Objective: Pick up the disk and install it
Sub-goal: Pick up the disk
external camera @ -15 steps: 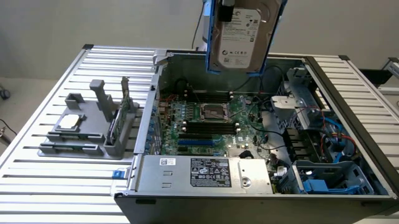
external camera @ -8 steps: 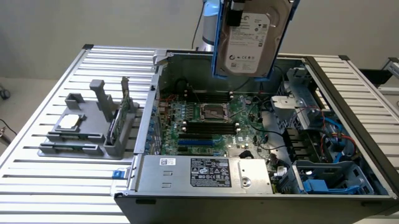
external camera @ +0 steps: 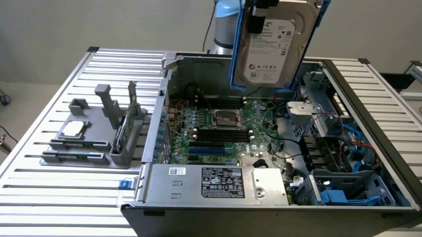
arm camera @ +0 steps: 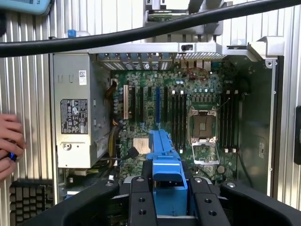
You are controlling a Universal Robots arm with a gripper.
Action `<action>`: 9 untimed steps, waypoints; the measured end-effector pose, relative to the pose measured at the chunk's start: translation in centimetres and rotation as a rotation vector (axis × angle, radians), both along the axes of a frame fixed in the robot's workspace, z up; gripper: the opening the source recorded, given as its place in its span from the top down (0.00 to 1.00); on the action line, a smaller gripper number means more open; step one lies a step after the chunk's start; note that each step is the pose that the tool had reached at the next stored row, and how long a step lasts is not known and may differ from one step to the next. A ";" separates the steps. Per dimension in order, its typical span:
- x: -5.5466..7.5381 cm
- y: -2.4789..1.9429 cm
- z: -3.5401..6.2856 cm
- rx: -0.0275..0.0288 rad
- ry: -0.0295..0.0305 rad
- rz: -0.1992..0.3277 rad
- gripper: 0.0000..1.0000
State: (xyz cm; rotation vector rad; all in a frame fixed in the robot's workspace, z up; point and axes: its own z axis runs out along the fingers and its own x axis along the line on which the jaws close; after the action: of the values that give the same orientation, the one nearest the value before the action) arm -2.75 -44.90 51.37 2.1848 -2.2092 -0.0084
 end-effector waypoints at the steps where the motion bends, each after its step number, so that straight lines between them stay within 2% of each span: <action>1: 0.1 -0.21 0.00 0.0006 0.0002 0.000 0.67; 9: 0.9 -1.94 0.00 0.0069 0.0016 0.000 0.67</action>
State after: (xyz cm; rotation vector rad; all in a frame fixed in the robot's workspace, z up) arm -1.85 -46.85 51.37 2.1875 -2.2117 -0.0178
